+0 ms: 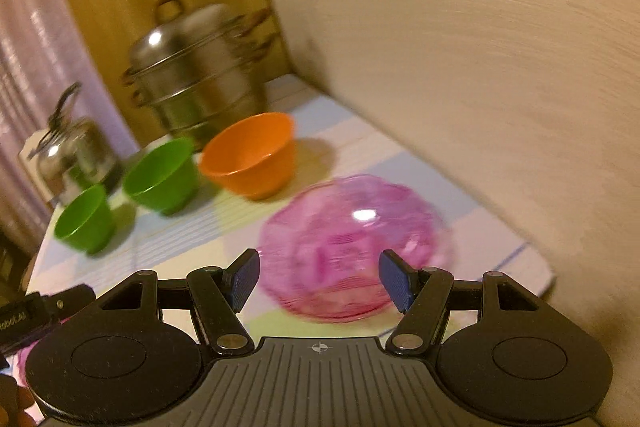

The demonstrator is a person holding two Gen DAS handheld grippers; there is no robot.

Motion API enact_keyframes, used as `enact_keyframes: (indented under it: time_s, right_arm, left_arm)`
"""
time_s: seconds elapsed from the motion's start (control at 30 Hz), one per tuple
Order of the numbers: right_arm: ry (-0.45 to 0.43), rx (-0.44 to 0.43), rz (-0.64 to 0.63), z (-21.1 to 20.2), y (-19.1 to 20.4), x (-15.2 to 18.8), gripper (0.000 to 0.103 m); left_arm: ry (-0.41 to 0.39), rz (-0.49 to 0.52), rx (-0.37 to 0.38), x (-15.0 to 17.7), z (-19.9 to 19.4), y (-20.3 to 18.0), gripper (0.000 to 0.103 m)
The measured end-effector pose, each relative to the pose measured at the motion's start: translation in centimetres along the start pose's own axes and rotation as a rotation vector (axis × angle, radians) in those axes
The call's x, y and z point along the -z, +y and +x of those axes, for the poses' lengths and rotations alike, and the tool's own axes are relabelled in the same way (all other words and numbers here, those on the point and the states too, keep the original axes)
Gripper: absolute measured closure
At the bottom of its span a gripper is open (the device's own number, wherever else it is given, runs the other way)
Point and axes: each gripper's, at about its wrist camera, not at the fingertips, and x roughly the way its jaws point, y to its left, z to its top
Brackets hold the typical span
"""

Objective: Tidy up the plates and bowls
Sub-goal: 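Move both grippers to the small pink plate beside the wall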

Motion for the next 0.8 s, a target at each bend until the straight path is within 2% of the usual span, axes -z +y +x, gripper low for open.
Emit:
enact_keyframes:
  time_s: [0.23,0.37,0.47,0.67,0.8]
  right_arm:
    - [-0.02,0.03,0.059,0.0,-4.1,-1.7,0.037]
    - [-0.008,0.031,0.061,0.7,-5.9,-2.1,0.03]
    - [-0.003,0.036,0.056,1.3,-6.9,-2.3,0.029]
    - [0.003,0.044,0.021,2.9,-8.7,-2.4,0.029]
    - [0.026,0.042,0.004,4.5,-9.5,-2.5,0.029]
  left_arm:
    - [0.043,0.048,0.03,0.1,2.6,-3.8,0.013]
    - [0.07,0.046,0.049,0.3,4.2,-5.3,0.013]
    - [0.086,0.057,0.055,0.6,5.4,-6.3,0.013]
    - [0.102,0.098,0.072,1.2,7.9,-8.1,0.02]
    - [0.108,0.118,0.107,1.5,9.5,-9.1,0.029]
